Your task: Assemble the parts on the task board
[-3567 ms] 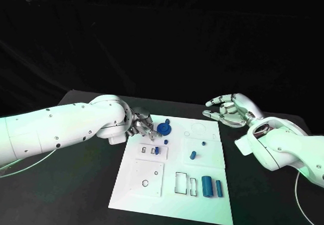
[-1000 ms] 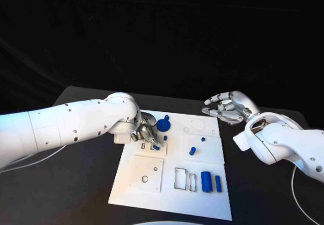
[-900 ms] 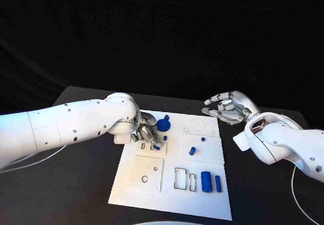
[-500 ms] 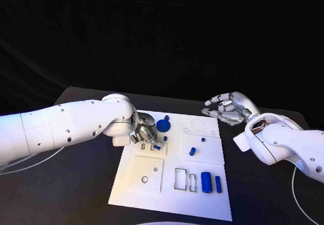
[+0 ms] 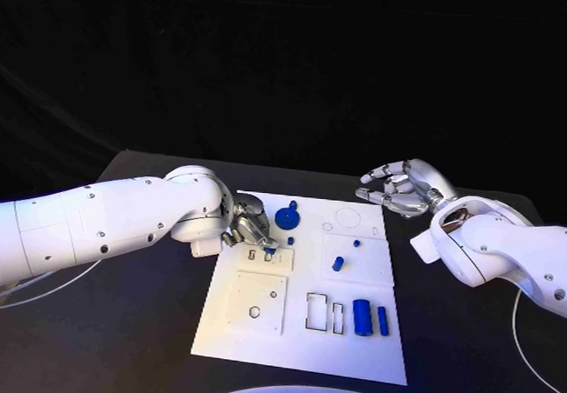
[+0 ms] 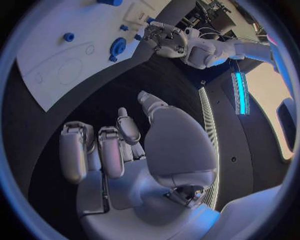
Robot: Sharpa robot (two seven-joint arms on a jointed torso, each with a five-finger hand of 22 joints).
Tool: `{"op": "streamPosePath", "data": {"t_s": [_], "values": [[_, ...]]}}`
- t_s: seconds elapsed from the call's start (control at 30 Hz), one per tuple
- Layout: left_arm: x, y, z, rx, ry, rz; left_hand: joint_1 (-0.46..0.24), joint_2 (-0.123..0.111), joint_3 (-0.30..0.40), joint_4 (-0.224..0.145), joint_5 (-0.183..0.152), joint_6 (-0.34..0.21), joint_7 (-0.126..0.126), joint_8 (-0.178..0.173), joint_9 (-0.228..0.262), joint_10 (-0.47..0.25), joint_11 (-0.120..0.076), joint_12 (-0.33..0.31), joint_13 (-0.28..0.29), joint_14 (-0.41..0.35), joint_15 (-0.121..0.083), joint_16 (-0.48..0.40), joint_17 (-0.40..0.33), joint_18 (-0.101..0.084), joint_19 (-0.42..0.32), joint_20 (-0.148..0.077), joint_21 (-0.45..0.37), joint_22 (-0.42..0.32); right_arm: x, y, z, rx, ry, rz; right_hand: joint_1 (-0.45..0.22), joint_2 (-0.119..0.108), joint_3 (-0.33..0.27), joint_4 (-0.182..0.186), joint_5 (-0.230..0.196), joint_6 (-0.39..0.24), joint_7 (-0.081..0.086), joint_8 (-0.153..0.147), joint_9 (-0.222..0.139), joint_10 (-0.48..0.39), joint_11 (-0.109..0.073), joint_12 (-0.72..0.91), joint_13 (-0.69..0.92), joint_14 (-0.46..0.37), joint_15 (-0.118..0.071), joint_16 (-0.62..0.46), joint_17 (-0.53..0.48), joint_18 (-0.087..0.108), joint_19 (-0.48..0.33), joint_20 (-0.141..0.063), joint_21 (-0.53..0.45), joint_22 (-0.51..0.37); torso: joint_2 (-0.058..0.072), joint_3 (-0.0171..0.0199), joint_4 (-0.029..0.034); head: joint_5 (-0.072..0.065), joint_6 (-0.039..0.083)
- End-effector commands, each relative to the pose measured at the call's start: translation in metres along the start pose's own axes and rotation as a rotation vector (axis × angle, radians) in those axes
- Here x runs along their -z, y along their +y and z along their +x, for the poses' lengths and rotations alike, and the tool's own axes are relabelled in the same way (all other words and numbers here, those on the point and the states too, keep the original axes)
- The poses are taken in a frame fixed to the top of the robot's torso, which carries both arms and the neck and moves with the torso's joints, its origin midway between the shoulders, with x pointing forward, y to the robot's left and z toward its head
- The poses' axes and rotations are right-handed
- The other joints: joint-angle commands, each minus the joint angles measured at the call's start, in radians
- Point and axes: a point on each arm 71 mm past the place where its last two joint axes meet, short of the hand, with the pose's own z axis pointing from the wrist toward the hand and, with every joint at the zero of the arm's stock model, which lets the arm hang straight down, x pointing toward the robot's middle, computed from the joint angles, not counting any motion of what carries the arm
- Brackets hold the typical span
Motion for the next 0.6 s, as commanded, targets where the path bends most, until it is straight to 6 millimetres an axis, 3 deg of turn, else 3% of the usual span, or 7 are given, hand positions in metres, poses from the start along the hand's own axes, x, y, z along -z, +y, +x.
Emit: {"op": "streamPosePath", "data": {"t_s": [0.03,0.27,0.6], "values": [[0.001,0.001,-0.004,-0.054,-0.102,0.0,-0.019,-0.005,0.158,-0.156,0.005,0.033,-0.024,0.007,0.071,0.011,-0.001,0.008,0.006,0.032,-0.01,0.002,0.001,-0.011,0.009,-0.001,0.005,0.005,0.0,0.0,0.001,0.002,0.012,-0.001,0.005,0.001,0.001,0.006,0.006,0.004,-0.002,0.005,0.001,-0.006,0.001,-0.006,-0.001,0.071,-0.006,-0.005,0.117,0.006,-0.002,-0.002,-0.004,0.147,0.001,0.0003,0.0014,0.001,-0.002],[0.0,0.003,0.002,-0.104,-0.13,-0.009,-0.062,-0.024,0.205,-0.198,0.009,0.057,-0.033,0.02,0.079,0.037,-0.01,0.027,0.03,0.033,-0.017,0.002,0.003,-0.012,0.015,-0.007,0.008,0.011,0.0,-0.001,0.001,0.004,0.011,-0.002,0.005,0.001,0.001,0.006,0.006,0.004,-0.002,0.005,0.001,-0.006,0.001,-0.006,-0.001,0.071,-0.006,-0.005,0.117,0.006,-0.002,-0.002,-0.004,0.147,0.001,0.0002,-0.002,0.007,-0.004],[-0.005,0.004,0.011,-0.144,-0.138,-0.014,-0.09,-0.031,0.233,-0.221,0.013,0.068,-0.039,0.03,0.084,0.05,-0.015,0.037,0.042,0.034,-0.021,0.002,0.004,-0.013,0.02,-0.011,0.01,0.017,0.0,-0.001,0.001,0.008,0.012,-0.004,0.005,0.001,0.001,0.006,0.006,0.004,-0.002,0.005,0.001,-0.006,0.001,-0.006,-0.001,0.071,-0.006,-0.005,0.117,0.006,-0.002,-0.002,-0.004,0.147,0.002,-0.0001,-0.0031,0.009,-0.008]]}}
